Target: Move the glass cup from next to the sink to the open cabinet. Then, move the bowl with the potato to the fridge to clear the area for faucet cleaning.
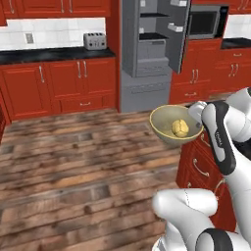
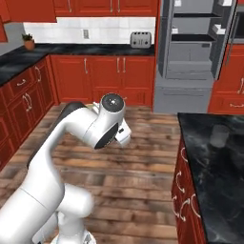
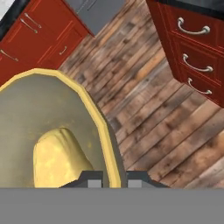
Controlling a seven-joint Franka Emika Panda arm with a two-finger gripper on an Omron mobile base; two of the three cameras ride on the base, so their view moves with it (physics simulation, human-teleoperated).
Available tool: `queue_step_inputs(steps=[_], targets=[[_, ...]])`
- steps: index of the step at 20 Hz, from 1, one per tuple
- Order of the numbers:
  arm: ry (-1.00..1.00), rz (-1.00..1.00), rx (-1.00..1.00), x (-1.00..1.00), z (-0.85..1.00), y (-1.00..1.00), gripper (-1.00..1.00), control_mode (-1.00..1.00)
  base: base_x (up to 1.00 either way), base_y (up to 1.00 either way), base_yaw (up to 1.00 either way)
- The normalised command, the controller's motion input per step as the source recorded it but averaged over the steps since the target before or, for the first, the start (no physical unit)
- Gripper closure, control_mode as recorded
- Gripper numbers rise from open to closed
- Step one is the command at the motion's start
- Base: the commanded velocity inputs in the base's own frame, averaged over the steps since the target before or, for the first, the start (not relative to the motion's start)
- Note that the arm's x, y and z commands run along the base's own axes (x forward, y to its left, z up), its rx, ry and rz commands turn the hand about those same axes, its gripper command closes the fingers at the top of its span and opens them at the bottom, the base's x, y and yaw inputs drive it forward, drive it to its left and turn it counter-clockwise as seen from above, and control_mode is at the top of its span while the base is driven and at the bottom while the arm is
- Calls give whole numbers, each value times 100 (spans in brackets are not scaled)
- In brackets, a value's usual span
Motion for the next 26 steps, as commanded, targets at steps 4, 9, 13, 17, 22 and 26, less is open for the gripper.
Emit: queue_step_inputs(steps=[4, 9, 13, 17, 22, 26], targets=[[0, 0, 0, 0, 0, 0, 100, 100, 100, 11, 0], [0, 0, 0, 0, 0, 0, 100, 100, 100, 8, 0], [0, 0, 0, 0, 0, 0, 100, 100, 100, 0, 0], [0, 0, 0, 0, 0, 0, 100, 100, 100, 0, 0], [0, 0, 0, 0, 0, 0, 100, 100, 100, 0, 0], [0, 0, 0, 0, 0, 0, 100, 100, 100, -14, -11]])
